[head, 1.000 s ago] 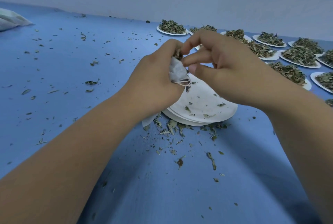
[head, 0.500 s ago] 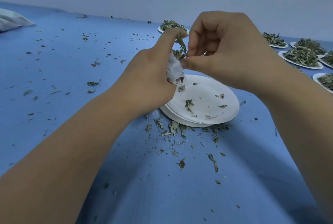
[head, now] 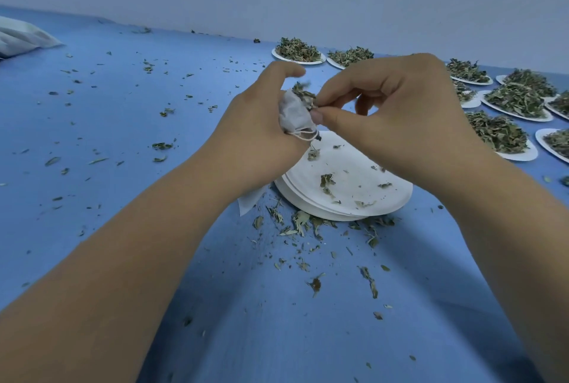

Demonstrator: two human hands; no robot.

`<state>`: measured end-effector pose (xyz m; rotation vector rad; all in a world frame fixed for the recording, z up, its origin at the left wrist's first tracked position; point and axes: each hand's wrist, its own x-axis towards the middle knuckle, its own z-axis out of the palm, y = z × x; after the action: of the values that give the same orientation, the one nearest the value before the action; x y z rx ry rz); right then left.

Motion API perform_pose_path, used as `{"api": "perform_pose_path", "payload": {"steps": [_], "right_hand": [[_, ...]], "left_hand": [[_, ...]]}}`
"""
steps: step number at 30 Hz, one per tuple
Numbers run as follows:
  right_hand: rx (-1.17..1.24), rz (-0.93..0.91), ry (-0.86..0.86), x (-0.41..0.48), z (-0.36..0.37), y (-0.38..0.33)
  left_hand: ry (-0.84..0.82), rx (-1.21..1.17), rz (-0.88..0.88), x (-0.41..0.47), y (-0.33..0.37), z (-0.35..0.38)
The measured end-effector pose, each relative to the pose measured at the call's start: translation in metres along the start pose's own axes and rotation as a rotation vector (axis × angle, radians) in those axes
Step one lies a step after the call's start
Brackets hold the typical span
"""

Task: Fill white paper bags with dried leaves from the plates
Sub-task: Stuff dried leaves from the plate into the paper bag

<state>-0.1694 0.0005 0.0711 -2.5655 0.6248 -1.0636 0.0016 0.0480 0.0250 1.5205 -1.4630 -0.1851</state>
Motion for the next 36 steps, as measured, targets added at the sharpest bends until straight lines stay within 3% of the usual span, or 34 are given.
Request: {"api": "perform_pose_path", "payload": {"steps": [7,11,13,17,20,25,29,32,36], "right_hand": [[-0.118,-0.054,-0.323,0.006,-0.001,-0.006],[-0.101,0.012,-0.57,0.004,-0.003,-0.009],[-0.047,0.044,-0.535,0.002,-0.005,-0.007],[0.17,0.134,-0.229,-0.001,-0.013,-0.005],[0.141,0.061,-0.102,0.0,-0.012,-0.006],[0.051,-0.077,-0.136,-0.004,0.003,-0.015],[0.113,0.012,-0.088,-0.008,0.006,-0.007],[0.145,0.032,-0.188,-0.006,0.006,-0.009],[0.401,0.133,-0.378,0.005,0.006,-0.014]], "left_hand": [[-0.074,0.072,0.077,-0.004,0.0,-0.003],[-0.1,0.048,0.096,-0.005,0.003,-0.008],[-0.088,0.051,0.108,-0.005,0.002,-0.008],[-0.039,0.027,0.062,-0.002,-0.004,-0.01],[-0.031,-0.007,0.04,-0.002,-0.003,-0.009],[-0.021,-0.073,0.073,-0.004,0.0,-0.011],[-0.006,-0.112,0.025,-0.001,0.003,-0.015],[-0.027,-0.165,0.027,-0.004,0.007,-0.014],[-0.053,-0.181,0.057,-0.007,0.011,-0.015]]}}
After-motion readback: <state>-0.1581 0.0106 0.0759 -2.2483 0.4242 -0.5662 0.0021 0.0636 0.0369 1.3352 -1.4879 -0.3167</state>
